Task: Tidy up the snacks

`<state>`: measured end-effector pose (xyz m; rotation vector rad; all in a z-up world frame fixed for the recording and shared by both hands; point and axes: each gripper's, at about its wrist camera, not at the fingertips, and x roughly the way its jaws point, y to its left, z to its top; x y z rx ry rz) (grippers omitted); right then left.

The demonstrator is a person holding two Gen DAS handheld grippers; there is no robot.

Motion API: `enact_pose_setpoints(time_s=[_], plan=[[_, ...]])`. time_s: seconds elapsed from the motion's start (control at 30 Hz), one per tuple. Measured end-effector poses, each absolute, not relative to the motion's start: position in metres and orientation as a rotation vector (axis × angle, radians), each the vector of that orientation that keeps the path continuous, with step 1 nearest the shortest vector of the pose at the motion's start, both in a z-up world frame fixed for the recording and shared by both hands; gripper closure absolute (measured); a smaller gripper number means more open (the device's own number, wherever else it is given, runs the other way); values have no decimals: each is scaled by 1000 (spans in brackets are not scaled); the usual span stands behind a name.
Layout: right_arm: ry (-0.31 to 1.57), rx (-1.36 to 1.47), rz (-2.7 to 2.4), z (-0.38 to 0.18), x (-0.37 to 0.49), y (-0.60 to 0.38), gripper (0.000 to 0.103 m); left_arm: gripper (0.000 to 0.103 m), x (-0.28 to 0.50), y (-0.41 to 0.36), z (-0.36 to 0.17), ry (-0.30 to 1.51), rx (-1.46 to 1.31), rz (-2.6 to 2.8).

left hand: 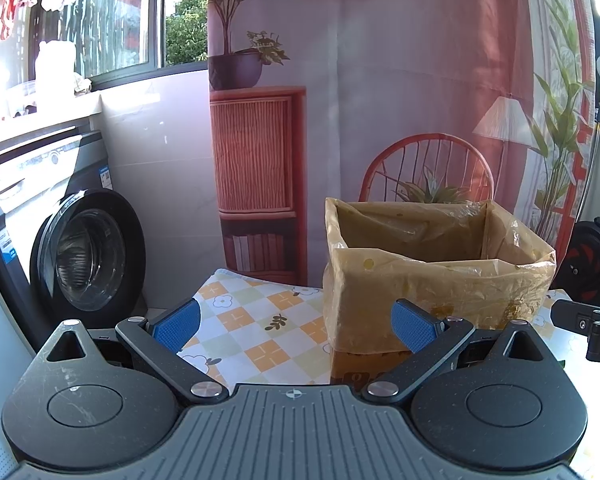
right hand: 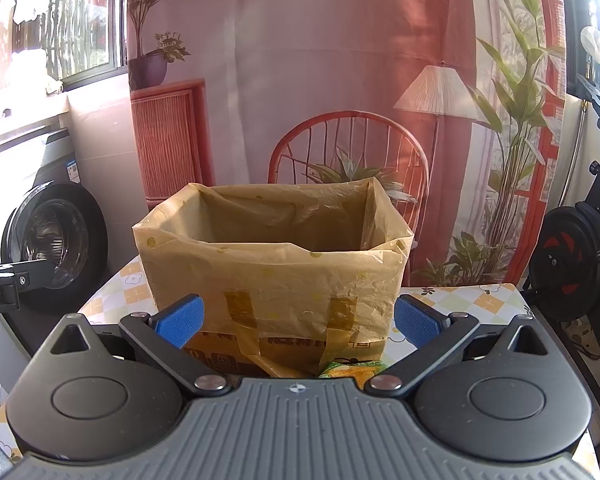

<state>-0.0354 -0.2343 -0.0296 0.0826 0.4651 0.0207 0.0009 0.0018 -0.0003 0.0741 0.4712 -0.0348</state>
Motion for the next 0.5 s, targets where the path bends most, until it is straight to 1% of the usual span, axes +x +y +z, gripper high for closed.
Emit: enact_pose_setpoints(time_s=[0.5], plan=[[466, 82, 20, -29, -35, -234, 0, 1, 0, 2, 0, 467, 75, -27]])
